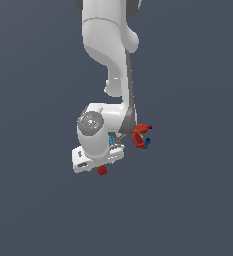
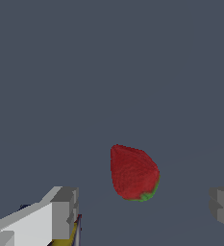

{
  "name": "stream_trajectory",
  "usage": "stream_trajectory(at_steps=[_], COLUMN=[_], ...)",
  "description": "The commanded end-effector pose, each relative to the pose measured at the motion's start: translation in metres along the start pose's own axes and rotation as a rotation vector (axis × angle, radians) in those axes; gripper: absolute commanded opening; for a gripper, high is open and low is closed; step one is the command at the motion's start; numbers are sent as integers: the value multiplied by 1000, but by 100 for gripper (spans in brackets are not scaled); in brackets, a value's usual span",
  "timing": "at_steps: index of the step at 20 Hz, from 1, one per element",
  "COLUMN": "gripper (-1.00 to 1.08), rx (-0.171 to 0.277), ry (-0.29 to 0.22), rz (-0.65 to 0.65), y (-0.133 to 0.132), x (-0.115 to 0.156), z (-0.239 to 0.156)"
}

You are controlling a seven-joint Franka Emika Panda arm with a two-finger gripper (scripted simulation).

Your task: Pick up a designated object from a clutter of objects.

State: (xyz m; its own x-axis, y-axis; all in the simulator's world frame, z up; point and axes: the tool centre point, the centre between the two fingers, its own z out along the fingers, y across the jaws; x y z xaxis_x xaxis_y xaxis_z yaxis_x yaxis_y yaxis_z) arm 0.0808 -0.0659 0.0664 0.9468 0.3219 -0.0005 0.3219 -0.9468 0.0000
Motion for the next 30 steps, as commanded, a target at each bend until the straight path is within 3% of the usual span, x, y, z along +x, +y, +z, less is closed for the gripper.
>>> stream_trajectory(at_steps=[1, 12, 13, 30], gripper=[100, 100, -100, -100], rx=[0, 0, 0, -5], ry=[-1, 1, 1, 12], rz=[0, -2, -2, -3], y=[0, 0, 0, -8], x=[-1, 0, 0, 7], z=[9, 44, 44, 24])
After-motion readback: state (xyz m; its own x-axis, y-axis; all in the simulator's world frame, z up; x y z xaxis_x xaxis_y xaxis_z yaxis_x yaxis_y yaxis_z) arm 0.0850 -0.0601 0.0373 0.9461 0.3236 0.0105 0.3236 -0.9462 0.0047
